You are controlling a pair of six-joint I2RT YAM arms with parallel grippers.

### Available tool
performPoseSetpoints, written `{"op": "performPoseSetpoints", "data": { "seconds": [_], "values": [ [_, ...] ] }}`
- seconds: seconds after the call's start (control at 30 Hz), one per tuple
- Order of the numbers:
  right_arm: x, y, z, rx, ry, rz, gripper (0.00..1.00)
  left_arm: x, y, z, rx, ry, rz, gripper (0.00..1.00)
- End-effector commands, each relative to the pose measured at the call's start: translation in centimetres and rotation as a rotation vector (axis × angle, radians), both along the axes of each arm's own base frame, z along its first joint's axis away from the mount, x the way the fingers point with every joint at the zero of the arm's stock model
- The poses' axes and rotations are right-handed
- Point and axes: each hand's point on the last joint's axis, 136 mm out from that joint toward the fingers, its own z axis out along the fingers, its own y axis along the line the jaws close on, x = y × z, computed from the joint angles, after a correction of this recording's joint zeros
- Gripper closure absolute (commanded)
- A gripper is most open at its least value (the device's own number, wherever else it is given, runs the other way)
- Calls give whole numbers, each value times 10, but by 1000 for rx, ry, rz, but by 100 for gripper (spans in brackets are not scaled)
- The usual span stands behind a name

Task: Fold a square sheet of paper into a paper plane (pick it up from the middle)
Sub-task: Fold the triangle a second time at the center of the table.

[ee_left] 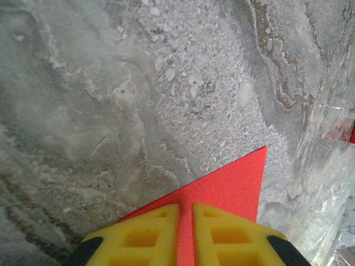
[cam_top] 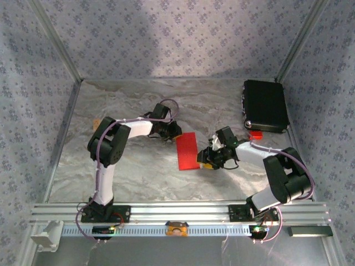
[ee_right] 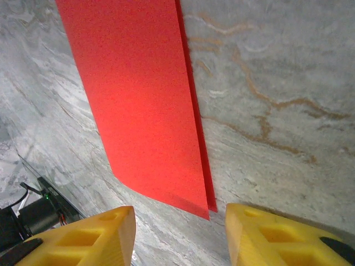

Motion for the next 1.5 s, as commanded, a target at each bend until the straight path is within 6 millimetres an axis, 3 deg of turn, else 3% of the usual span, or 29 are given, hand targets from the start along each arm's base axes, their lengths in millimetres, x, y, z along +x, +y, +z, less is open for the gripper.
{"op": "performPoseSetpoints", "data": {
  "seconds": [0.0,0.4,0.97,1.47],
  "values": [
    [-11,3,-6,15,66,0,53,-23,25,-39,112,115,24,85],
    [-9,15,-3,70,65,22,57,-22,23,-37,106,111,24,86],
    [25,23,15,187,-15,15,56,-24,14,-36,81,109,-2,85],
    [37,24,4,233,-9,-9,61,-21,6,-32,67,101,-23,85]
  ]
}}
